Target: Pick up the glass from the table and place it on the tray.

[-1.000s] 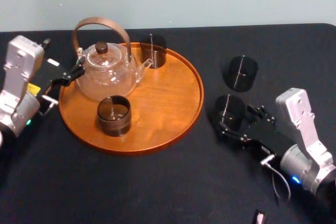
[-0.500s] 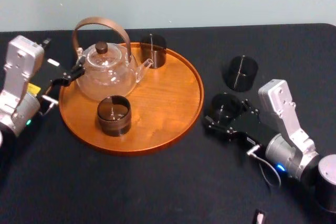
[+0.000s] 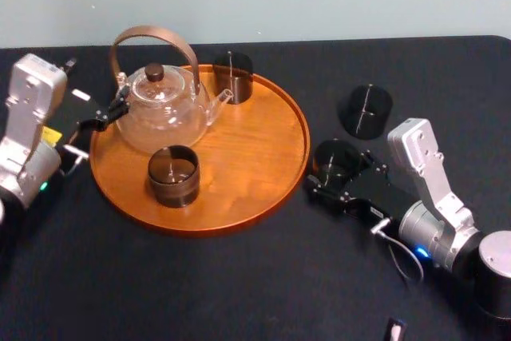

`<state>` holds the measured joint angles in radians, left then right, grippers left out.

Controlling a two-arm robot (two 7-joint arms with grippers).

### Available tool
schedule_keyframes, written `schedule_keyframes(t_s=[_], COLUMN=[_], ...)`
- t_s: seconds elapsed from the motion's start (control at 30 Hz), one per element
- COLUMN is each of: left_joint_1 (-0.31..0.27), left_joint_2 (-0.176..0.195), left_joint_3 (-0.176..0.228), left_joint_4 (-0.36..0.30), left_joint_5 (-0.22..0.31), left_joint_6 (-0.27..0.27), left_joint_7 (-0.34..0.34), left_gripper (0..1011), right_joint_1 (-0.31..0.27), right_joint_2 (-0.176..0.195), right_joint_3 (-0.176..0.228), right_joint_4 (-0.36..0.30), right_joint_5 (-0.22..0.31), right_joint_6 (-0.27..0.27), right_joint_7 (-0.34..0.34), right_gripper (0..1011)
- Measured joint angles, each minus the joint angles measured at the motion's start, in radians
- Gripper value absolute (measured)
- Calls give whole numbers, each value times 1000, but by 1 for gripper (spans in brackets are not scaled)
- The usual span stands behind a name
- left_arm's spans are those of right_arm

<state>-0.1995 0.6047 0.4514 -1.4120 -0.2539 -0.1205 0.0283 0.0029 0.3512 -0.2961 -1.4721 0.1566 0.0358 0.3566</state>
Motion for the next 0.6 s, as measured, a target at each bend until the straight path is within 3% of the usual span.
schedule_keyframes(t_s=[0.13, 0.6], left_joint_1=[0, 0], left_joint_2=[0, 0], left_joint_3=[0, 0], left_joint_4=[0, 0], left_joint_5=[0, 0], left_joint_6=[0, 0], left_joint_7=[0, 0], left_gripper=[1001, 1001], right_joint_1=[-1, -3], right_joint_2=[0, 1], right_joint_3=[1, 2], right_joint_4=[-2, -4], right_joint_5=[0, 1], right_joint_6=[0, -1], right_joint_7=[-1, -3], right_gripper=[907, 907])
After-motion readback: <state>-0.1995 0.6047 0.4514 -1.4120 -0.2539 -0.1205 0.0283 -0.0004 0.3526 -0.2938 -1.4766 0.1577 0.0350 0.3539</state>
